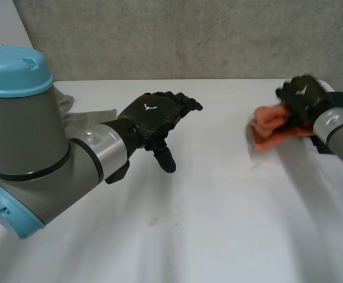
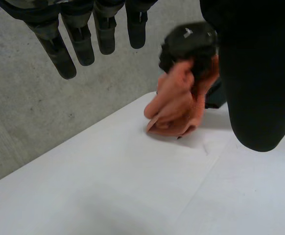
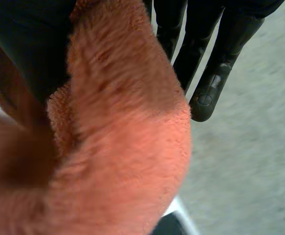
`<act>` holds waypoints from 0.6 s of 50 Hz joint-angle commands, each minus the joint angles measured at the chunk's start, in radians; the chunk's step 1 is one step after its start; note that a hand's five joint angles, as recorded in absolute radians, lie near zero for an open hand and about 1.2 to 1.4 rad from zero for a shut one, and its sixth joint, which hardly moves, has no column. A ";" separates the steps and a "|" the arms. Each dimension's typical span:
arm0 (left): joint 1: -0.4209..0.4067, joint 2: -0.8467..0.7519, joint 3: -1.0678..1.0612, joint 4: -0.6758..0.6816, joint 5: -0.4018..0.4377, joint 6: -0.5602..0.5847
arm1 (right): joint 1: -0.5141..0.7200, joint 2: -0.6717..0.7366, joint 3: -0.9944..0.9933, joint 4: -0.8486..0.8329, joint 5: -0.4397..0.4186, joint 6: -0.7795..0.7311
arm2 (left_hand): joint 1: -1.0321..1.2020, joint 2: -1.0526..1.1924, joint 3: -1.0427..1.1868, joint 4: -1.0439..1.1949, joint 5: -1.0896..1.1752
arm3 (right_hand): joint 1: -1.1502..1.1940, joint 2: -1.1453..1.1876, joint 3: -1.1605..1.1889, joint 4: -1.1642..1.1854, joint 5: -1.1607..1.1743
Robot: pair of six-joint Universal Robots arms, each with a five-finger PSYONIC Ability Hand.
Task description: Fold the laundry.
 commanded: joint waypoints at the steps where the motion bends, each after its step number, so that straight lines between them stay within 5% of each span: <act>1: 0.000 -0.001 0.004 0.001 -0.001 -0.003 | -0.027 0.049 -0.201 -0.133 -0.005 0.096 | 0.035 0.017 0.013 0.018 0.008 | 0.467 0.229 0.269 0.207 0.473; 11: 0.000 -0.001 0.012 0.020 -0.001 -0.020 | -0.163 0.156 -0.368 -0.294 -0.100 0.273 | 0.041 0.022 0.019 0.024 0.014 | 0.467 0.229 0.269 0.207 0.473; 30: -0.011 -0.026 0.009 0.042 -0.004 -0.035 | -0.404 0.415 -0.385 -0.332 -0.235 0.160 | 0.043 0.025 0.022 0.027 0.017 | 0.467 0.229 0.269 0.207 0.473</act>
